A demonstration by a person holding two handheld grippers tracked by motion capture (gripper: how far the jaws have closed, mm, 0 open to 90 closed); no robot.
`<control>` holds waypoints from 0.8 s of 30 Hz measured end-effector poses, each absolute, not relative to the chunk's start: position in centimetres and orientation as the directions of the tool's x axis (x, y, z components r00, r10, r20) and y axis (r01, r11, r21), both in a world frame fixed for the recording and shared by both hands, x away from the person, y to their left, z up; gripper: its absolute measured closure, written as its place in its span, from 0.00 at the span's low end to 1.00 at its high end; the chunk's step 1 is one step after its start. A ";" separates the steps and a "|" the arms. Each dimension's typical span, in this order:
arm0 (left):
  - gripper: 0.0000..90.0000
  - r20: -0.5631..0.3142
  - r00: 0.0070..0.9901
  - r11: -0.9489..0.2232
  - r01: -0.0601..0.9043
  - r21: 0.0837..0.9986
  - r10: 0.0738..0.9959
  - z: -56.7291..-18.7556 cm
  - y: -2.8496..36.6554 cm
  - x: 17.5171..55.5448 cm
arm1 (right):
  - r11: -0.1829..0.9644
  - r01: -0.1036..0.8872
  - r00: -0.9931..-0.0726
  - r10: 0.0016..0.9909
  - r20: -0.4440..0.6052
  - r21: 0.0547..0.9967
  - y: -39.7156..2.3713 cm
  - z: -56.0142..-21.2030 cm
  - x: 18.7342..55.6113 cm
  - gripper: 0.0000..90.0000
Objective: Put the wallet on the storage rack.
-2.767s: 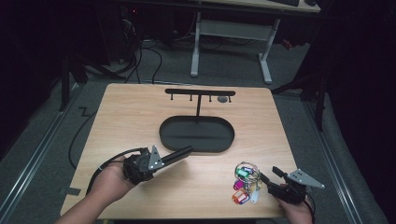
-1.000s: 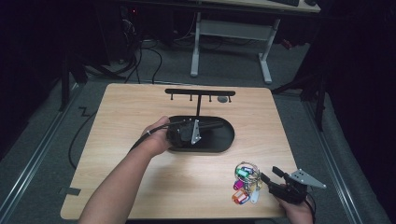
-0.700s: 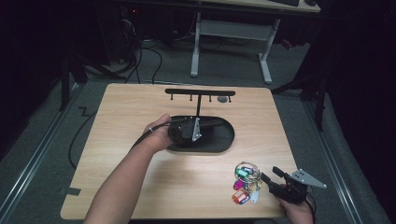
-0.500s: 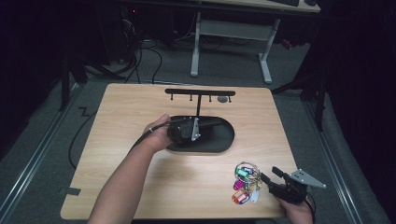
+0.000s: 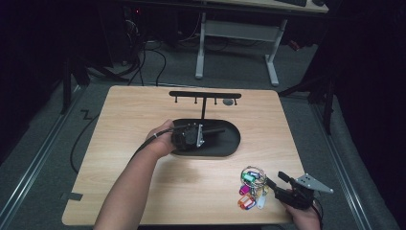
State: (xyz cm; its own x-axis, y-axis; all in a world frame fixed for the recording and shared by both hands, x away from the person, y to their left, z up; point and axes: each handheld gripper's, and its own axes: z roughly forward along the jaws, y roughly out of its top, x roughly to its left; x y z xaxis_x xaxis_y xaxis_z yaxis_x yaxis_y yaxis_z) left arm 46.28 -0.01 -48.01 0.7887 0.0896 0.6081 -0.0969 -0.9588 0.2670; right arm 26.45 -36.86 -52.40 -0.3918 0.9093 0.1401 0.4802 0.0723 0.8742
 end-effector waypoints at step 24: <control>0.66 0.496 0.847 -0.939 0.007 0.345 0.189 -48.3 0.8 44.3 | 0.076 0.473 -0.398 0.907 0.135 0.878 -36.9 -52.2 26.4 0.41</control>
